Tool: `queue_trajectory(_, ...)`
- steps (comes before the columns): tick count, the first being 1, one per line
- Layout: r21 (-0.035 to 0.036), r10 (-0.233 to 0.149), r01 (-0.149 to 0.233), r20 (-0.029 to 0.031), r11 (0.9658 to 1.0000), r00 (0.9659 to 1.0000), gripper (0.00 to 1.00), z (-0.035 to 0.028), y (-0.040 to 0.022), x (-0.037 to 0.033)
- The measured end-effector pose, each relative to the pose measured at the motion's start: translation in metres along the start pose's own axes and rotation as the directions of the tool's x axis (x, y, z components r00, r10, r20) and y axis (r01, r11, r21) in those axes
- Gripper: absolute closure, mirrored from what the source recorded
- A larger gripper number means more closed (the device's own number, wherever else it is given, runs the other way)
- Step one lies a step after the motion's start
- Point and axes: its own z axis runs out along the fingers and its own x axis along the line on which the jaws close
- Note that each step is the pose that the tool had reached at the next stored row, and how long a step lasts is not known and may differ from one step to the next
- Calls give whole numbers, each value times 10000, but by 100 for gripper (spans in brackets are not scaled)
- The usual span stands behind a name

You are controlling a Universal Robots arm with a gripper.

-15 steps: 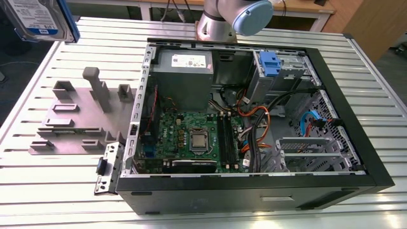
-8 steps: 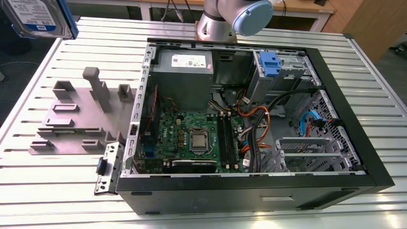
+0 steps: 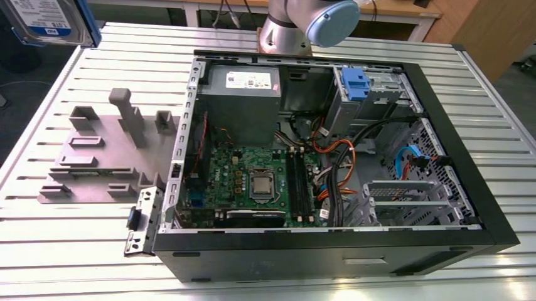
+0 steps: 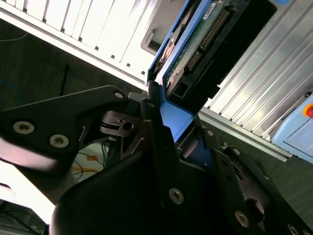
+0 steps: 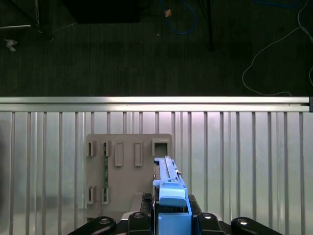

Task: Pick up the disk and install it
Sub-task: 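Pick up the disk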

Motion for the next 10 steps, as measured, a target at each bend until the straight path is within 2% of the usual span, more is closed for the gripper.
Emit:
queue_trajectory(4, 0, 1, -1, 2, 10000, 10000, 64, -59, 1, 0)
queue_trajectory(10, 0, -2, 2, 6, 10000, 10000, 64, -61, -7, 3)
